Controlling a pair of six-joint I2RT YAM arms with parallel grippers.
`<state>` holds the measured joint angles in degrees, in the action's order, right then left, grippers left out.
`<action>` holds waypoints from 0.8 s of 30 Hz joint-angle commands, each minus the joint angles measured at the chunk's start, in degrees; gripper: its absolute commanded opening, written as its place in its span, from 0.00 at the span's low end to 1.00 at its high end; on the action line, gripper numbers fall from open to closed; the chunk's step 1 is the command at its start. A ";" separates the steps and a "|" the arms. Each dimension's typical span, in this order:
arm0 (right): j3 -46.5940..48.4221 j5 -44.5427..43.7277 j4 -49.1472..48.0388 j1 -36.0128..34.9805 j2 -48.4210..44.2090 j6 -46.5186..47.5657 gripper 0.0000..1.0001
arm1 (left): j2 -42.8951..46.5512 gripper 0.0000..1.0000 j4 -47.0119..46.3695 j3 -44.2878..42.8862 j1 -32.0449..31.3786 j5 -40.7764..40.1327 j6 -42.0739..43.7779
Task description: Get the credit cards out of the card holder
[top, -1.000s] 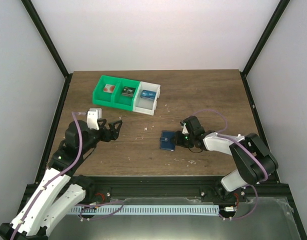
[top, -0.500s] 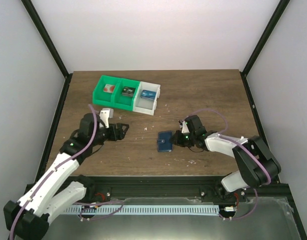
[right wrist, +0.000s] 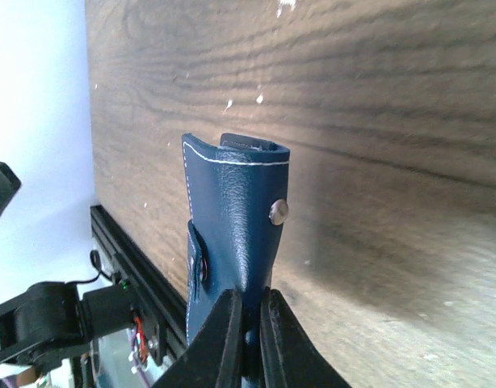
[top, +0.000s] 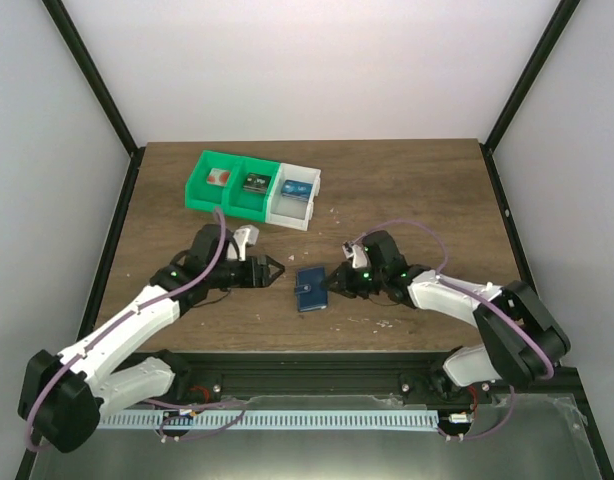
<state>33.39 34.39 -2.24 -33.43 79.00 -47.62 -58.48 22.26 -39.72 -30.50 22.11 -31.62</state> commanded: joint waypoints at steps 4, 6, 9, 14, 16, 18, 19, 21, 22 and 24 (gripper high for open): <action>4.23 3.78 -5.42 -4.53 2.82 -3.35 0.01 | -6.10 0.63 -8.03 1.03 -7.68 -1.03 -6.57; 4.28 3.67 -5.58 -4.80 2.47 -3.65 0.01 | -7.72 0.59 -7.53 0.83 -8.73 -3.07 -6.76; 4.38 3.77 -5.71 -4.76 1.92 -3.87 0.01 | -9.50 0.59 -7.98 0.94 -9.49 -2.59 -6.00; 4.92 4.02 -6.22 -4.84 1.61 -3.98 0.01 | -14.45 0.60 -9.18 0.85 -9.62 1.14 -4.29; 4.94 4.25 -6.58 -4.82 1.52 -4.27 0.01 | -16.18 0.59 -8.60 0.28 -9.71 1.14 -3.40; 4.77 4.52 -6.93 -4.81 1.38 -4.65 0.01 | -17.16 0.59 -7.85 -0.12 -9.75 -0.11 -2.82; 4.76 4.61 -7.11 -4.81 1.36 -4.61 0.01 | -17.46 0.59 -7.78 -0.17 -9.75 -0.54 -2.56; 4.74 4.95 -7.21 -4.80 1.37 -4.60 0.01 | -17.93 0.58 -7.55 -0.16 -9.75 -1.52 -2.13; 4.78 5.29 -7.31 -4.80 1.46 -4.59 0.01 | -18.22 0.58 -7.51 -0.17 -9.75 -1.74 -1.95; 4.78 5.58 -7.59 -4.85 1.71 -4.56 0.01 | -18.84 0.57 -7.62 -0.10 -9.75 -1.82 -1.66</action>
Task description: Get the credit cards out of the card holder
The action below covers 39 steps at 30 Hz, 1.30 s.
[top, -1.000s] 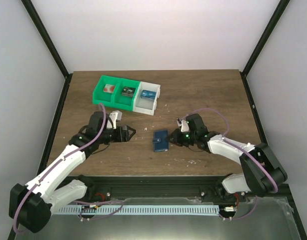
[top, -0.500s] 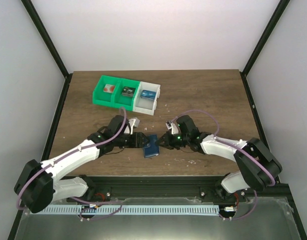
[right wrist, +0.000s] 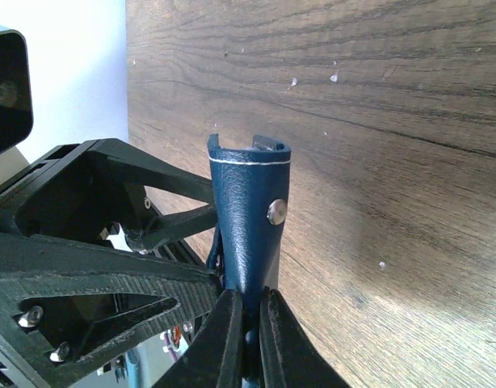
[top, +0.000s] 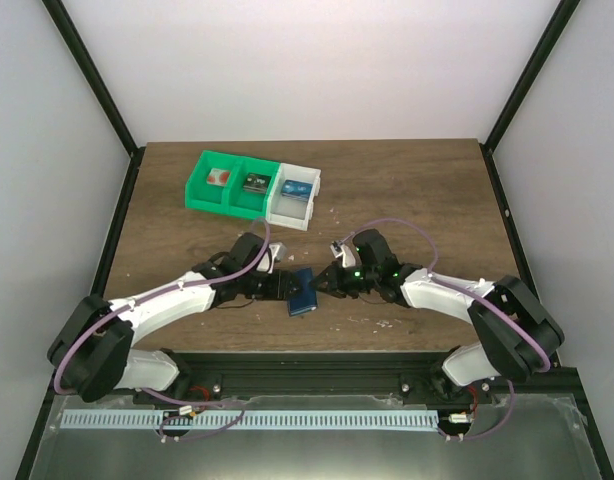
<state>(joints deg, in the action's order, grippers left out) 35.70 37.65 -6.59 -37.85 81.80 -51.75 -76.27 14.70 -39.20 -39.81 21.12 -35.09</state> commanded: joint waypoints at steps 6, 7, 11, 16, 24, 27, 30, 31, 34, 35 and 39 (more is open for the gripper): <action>2.10 3.03 -4.80 -0.42 -0.44 -0.73 0.01 | -2.21 0.49 -0.54 -0.36 -0.52 -0.16 2.30; 2.03 3.04 -4.88 -0.45 -0.35 -0.76 0.01 | -2.15 0.48 -0.55 -0.34 -0.48 -0.19 2.38; 1.50 3.46 -5.01 -0.41 0.17 -0.70 0.01 | -2.22 0.42 0.16 -0.34 -0.52 -1.10 2.99; 0.95 2.89 -4.50 -0.42 0.38 -0.64 0.01 | -2.54 0.38 1.23 -0.61 -0.50 -1.81 4.12; 1.64 2.52 -3.28 -0.40 0.67 0.29 0.01 | -2.50 0.37 2.75 -0.94 -0.53 -3.35 4.95; 1.92 0.54 -1.58 -0.46 0.59 0.89 0.01 | -2.33 0.35 2.92 -0.84 -0.53 -3.35 5.11; 2.36 -1.68 0.29 -0.48 -0.05 2.23 0.00 | -2.29 0.33 3.26 -0.45 -0.51 -3.07 5.50; 2.83 -1.89 0.86 -0.48 0.05 2.80 0.01 | -2.30 0.33 3.65 -0.37 -0.53 -3.16 5.66; 3.66 -2.42 2.15 -0.44 0.64 3.89 0.01 | -2.04 0.32 4.63 -0.28 -0.51 -3.98 6.27; 3.54 -2.67 2.07 -0.41 0.93 4.07 0.00 | -2.01 0.32 4.90 -0.39 -0.50 -4.29 6.53; 3.37 -3.55 2.02 -0.44 2.31 4.90 0.01 | -2.25 0.29 5.74 -0.91 -0.52 -5.23 6.87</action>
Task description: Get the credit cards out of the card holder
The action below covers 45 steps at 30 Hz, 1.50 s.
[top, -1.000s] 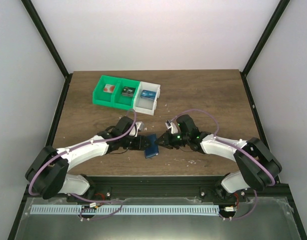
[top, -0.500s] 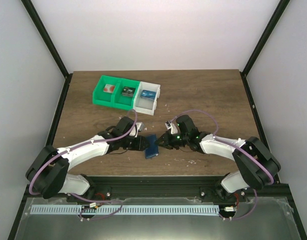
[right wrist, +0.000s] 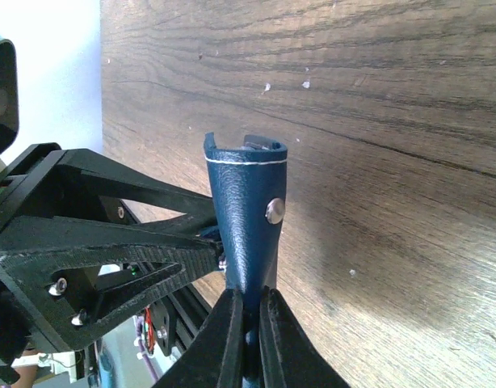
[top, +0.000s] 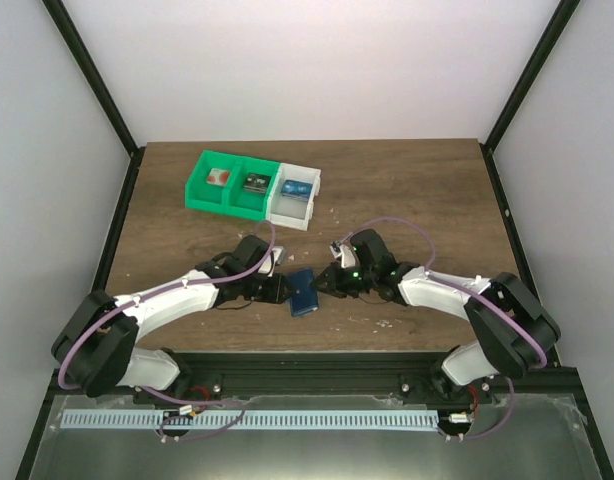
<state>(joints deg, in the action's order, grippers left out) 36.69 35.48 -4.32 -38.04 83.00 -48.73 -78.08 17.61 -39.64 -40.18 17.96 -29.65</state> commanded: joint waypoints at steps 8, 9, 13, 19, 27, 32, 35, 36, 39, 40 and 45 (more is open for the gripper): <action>0.16 -4.43 -1.14 -0.23 3.23 3.85 0.04 | -3.03 0.25 3.77 -0.90 -0.11 -5.33 2.88; -0.12 -4.52 -1.28 -0.27 3.67 4.13 0.04 | -3.57 0.25 4.69 -1.22 -0.14 -6.19 2.81; -0.76 -6.45 -1.18 -0.26 5.07 5.19 0.05 | -3.83 0.25 5.82 -1.58 -0.16 -7.69 1.17; -2.28 -8.42 -2.11 -0.21 4.49 4.93 0.05 | -2.16 0.31 4.73 -0.68 -0.15 -4.49 -1.82; -3.72 -9.40 -3.20 -0.21 3.10 4.95 0.05 | -0.08 0.62 -1.93 -1.18 -0.15 4.50 -4.01; -5.49 -9.83 -4.61 -0.20 3.14 5.17 0.07 | -2.91 0.66 -3.40 0.79 -0.13 0.74 -4.26; -4.17 -10.97 -2.03 -0.19 3.44 7.88 0.09 | -5.58 0.69 -5.09 0.71 -0.11 3.26 -3.92; -4.04 -11.73 -1.52 -0.19 3.33 8.50 0.09 | -6.05 0.69 -5.40 0.57 -0.13 3.38 -3.99; -4.16 -12.39 -1.53 -0.24 3.49 9.04 0.09 | -6.38 0.72 -6.49 0.48 -0.13 4.10 -4.62; -4.17 -12.02 -1.87 -0.20 3.70 8.82 0.09 | -6.55 0.73 -7.05 0.23 -0.11 4.71 -4.78; -4.40 -11.98 -2.55 -0.25 3.48 7.93 0.09 | -11.31 0.73 4.69 -7.66 -1.59 -7.91 -3.22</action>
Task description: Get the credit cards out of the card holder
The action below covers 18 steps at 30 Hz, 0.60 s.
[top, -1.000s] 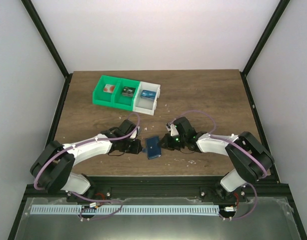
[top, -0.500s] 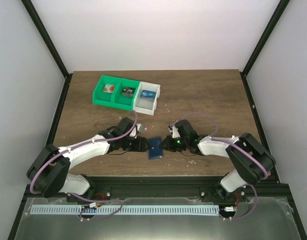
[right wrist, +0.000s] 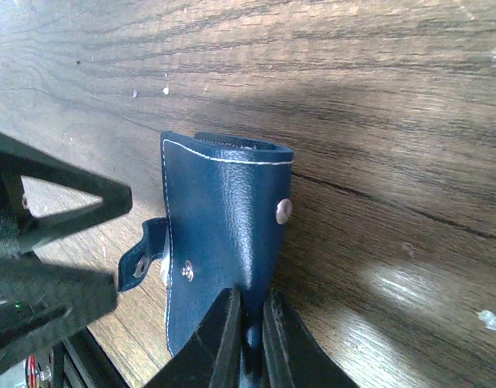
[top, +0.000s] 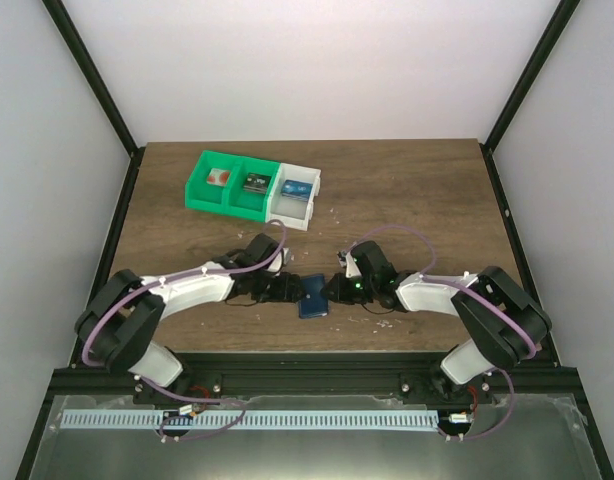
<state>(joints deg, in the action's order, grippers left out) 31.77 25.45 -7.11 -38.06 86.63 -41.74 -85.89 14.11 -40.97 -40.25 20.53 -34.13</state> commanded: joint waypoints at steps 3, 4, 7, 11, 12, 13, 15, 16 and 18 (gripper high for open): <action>0.45 -1.66 0.08 -0.15 -0.50 0.95 0.09 | -5.46 0.74 11.72 -8.89 -2.30 -14.84 3.04; 0.33 -1.54 -0.11 -0.18 -0.50 0.86 0.09 | -5.71 0.74 10.79 -8.43 -2.33 -13.09 3.40; 0.07 -1.29 -0.67 -0.17 -0.21 0.75 0.09 | -5.96 0.77 6.52 -6.51 -2.33 -5.06 4.14; -0.10 -1.42 -0.77 -0.26 0.12 0.82 0.10 | -6.09 0.79 2.48 -4.29 -2.37 -2.81 2.60; -0.31 -1.50 -0.84 -0.22 0.07 0.73 0.10 | -6.72 0.78 2.50 -4.22 -2.33 -3.47 2.50; -0.61 -1.49 -1.05 -0.20 -0.05 0.70 0.10 | -7.58 0.76 3.04 -4.40 -2.34 -4.17 2.53; -1.13 -1.76 -1.03 -0.17 -0.33 0.60 0.10 | -8.54 0.70 5.16 -5.27 -2.64 -6.79 2.91; -1.32 -2.03 -0.91 -0.12 -0.51 0.65 0.10 | -8.40 0.67 6.39 -5.68 -3.03 -8.92 3.05; -1.49 -2.47 -0.64 -0.17 -0.82 0.84 0.10 | -7.61 0.59 8.44 -5.85 -3.47 -12.49 3.08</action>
<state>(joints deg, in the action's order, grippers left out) 31.48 25.23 -7.46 -38.06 86.63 -41.78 -92.47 18.26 -46.76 -42.68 14.17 -31.29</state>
